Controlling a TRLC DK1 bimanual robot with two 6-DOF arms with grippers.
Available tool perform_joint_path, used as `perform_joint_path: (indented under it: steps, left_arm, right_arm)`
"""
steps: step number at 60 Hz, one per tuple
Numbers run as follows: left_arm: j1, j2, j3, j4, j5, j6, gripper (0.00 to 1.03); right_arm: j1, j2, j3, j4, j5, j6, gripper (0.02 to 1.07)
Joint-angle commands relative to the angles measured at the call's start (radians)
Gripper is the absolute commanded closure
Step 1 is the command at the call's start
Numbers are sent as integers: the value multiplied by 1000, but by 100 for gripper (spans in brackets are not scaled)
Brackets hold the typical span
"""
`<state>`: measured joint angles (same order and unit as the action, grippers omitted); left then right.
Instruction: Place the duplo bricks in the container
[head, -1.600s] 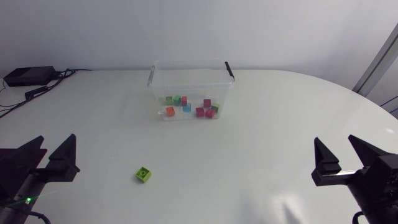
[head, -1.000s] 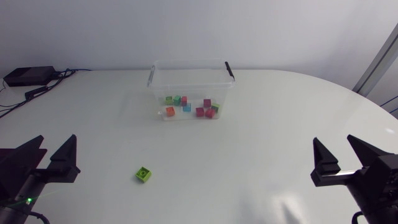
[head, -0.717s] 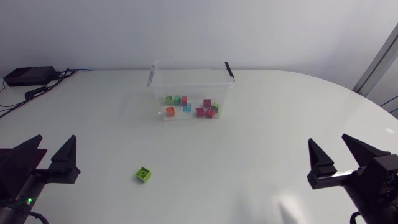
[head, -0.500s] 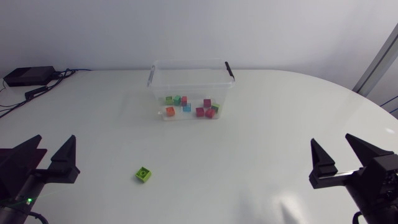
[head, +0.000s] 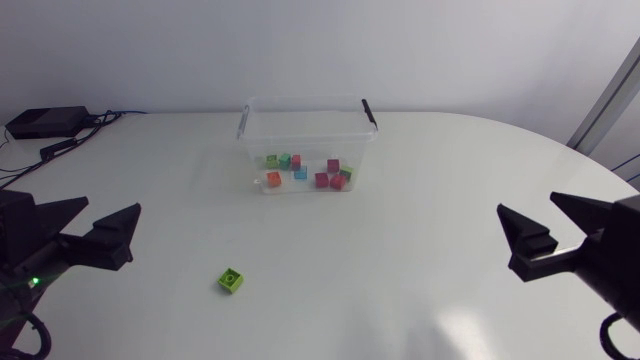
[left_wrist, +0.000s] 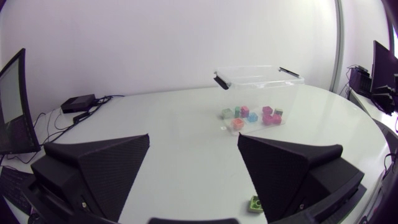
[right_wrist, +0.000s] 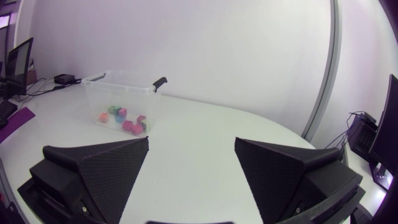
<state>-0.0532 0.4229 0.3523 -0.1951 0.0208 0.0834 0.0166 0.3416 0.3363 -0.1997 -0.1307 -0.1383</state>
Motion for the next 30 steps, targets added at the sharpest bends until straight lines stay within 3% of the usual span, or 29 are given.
perform_joint_path:
  steps: [1, 9, 16, 18, 22, 30]
  left_arm:
    - [-30, 71, 71, -50, 4, 13, 4]
    - [-8, 172, 140, -118, -2, 16, 4]
    - [-22, 286, 195, -204, -50, 125, 4]
    - [-45, 327, 206, -227, -108, 144, 4]
    - [-168, 433, 223, -262, -150, 150, 4]
    - [-126, 504, 229, -270, -147, 182, 4]
  right_arm:
    - [-7, 102, 86, -58, -20, 28, 7]
    - [-6, 223, 191, -165, -27, 26, 7]
    - [-7, 306, 247, -233, -26, 25, 7]
    - [-9, 326, 257, -253, -27, 25, 7]
    - [-7, 372, 277, -294, -29, 23, 7]
    - [0, 382, 273, -334, -41, -9, 7]
